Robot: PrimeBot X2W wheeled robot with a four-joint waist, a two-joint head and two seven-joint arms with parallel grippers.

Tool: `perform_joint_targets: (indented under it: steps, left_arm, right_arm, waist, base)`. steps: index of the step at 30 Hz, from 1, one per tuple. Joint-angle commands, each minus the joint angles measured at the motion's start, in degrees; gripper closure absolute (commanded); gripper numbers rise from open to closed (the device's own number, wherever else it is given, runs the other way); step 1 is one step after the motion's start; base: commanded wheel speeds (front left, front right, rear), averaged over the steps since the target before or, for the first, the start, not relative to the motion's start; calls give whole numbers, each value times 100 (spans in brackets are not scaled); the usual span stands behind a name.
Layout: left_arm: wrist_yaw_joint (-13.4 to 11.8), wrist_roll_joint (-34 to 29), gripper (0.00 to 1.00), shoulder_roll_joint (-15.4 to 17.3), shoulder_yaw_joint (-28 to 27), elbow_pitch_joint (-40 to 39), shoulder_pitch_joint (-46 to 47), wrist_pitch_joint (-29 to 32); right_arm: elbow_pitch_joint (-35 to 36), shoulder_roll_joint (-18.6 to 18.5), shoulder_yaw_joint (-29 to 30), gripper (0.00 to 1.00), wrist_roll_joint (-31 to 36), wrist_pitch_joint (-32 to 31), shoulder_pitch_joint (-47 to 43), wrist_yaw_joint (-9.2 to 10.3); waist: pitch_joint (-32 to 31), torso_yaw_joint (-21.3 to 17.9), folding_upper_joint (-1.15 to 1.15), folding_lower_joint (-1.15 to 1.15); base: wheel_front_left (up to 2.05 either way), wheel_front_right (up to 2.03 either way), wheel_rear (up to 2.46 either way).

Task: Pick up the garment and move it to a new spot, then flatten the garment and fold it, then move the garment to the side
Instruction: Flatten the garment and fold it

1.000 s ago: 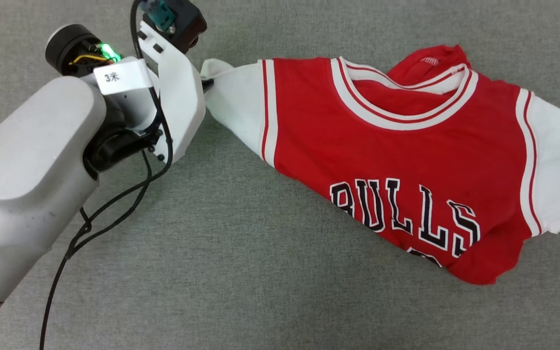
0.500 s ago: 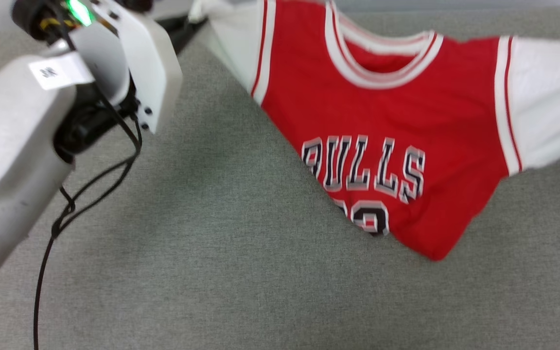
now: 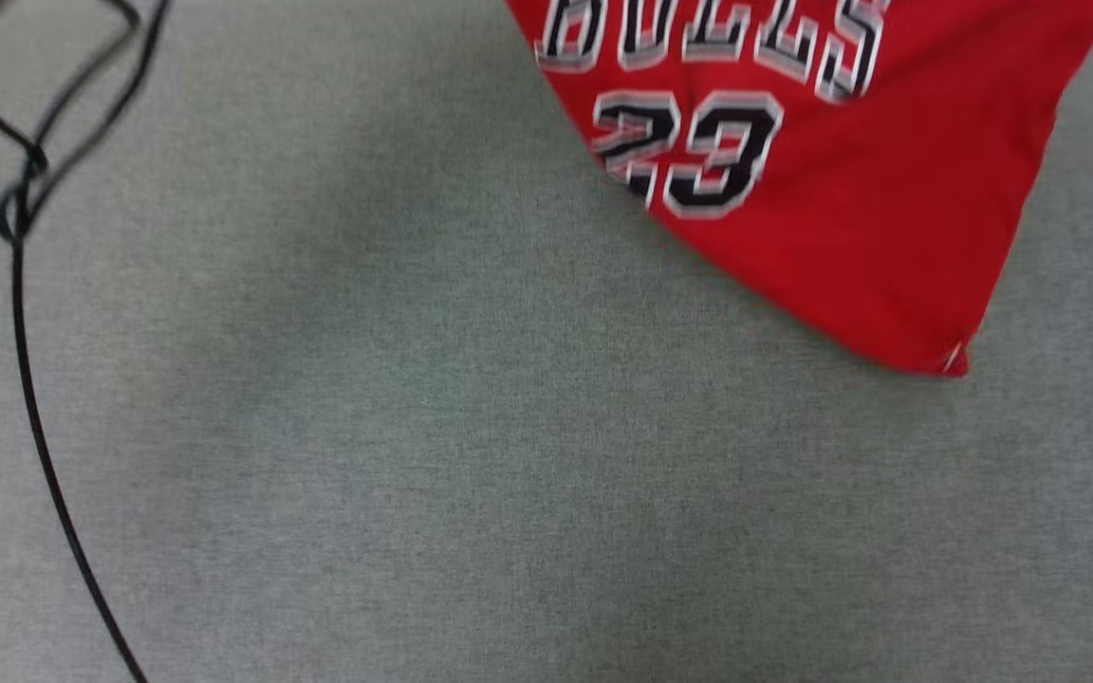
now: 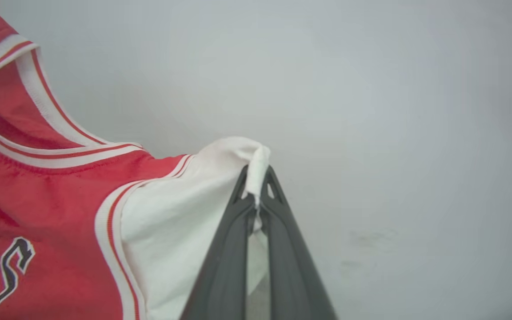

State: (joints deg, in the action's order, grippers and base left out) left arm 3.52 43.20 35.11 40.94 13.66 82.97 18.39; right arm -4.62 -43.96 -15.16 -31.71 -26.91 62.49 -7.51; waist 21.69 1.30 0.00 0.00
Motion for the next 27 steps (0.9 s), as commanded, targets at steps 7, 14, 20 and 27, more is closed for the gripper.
perform_joint_targets:
  steps: [7,14,20,27]
  left_arm:
    - [35,-364,100,-339,-218,885,1295,-434]
    - [98,-596,100,-595,-339,1640,2295,-902]
    - [220,-592,100,-698,-311,2106,2641,-1157]
    - [343,-365,100,-786,-202,2609,2246,-1521]
  right_arm:
    - [-1032,634,-367,100,1060,435,2015,4]
    - [-1995,999,-608,100,1731,1030,3523,4]
    - [-2663,1309,-844,100,1855,1507,4176,4]
    - [-3331,1485,-1335,100,1663,1909,3942,4]
  waist:
    - [664,1,0,0]
    - [911,28,0,0]
    - [966,62,0,0]
    - [1037,118,0,0]
  base:
    - [0,0,0]
    - [0,0,0]
    - [0,0,0]
    - [0,0,0]
